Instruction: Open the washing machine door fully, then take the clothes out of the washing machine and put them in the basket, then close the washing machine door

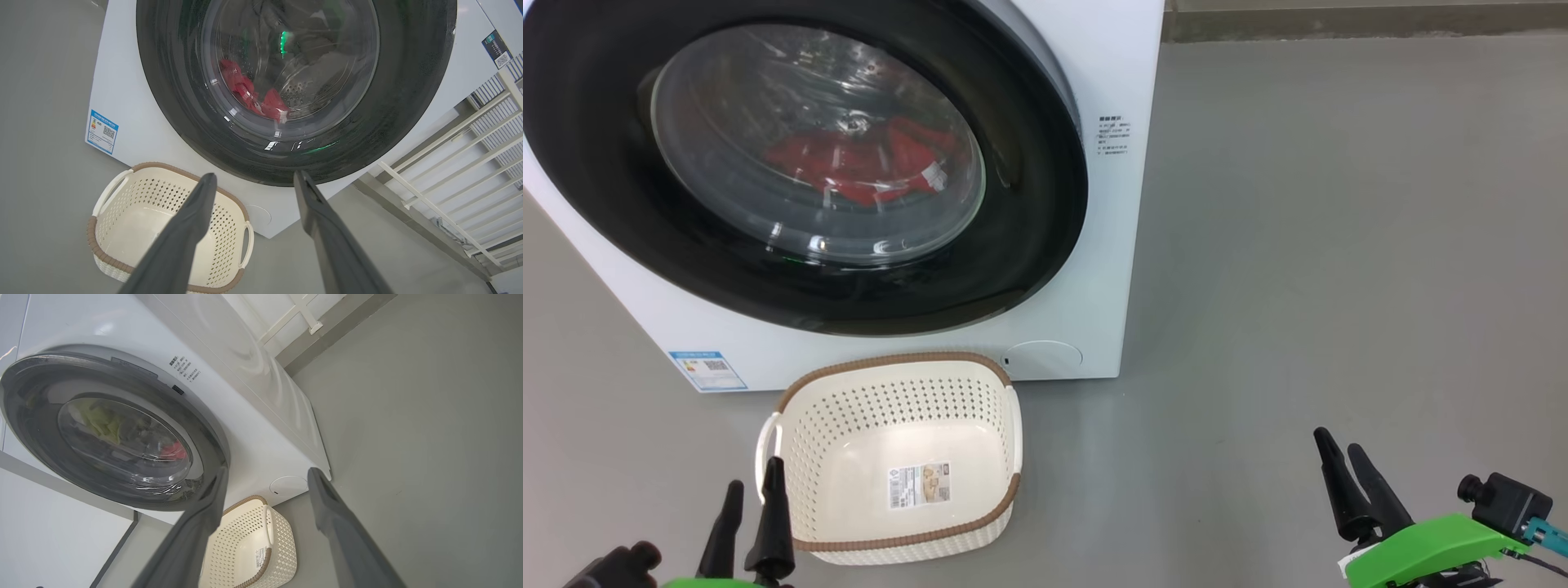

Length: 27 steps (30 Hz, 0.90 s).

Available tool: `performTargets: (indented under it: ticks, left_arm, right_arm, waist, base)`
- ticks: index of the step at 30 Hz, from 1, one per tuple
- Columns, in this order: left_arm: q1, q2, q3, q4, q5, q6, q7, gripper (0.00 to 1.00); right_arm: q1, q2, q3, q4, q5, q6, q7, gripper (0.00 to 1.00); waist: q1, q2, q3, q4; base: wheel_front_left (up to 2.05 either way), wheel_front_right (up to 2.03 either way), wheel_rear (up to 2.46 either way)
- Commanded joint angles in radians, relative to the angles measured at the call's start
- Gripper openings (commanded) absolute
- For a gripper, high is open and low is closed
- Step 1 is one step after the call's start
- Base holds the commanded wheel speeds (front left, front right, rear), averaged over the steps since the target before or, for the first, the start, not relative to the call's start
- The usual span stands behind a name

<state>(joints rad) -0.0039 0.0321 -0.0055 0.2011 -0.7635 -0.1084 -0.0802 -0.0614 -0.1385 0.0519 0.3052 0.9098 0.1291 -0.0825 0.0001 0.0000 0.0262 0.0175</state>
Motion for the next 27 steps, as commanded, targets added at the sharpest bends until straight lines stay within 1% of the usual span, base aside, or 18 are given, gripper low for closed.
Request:
performTargets:
  ticks: [1, 27]
  left_arm:
    - [-0.013, 0.02, 0.013, -0.035, 0.04, 0.009, -0.015, 1.0]
    - [-0.003, 0.038, -0.005, -0.08, 0.358, 0.026, -0.092, 1.0]
  right_arm:
    - [-0.041, -0.02, 0.018, -0.03, -0.033, 0.001, -0.015, 1.0]
    - [-0.043, -0.057, 0.067, -0.041, -0.313, 0.001, -0.091, 1.0]
  waist:
    - [-0.0001, 0.0, 0.001, 0.001]
    - [-0.0001, 0.0, 0.016, -0.001]
  base:
    - [0.0, 0.0, 0.0]
    - [0.0, 0.0, 0.0]
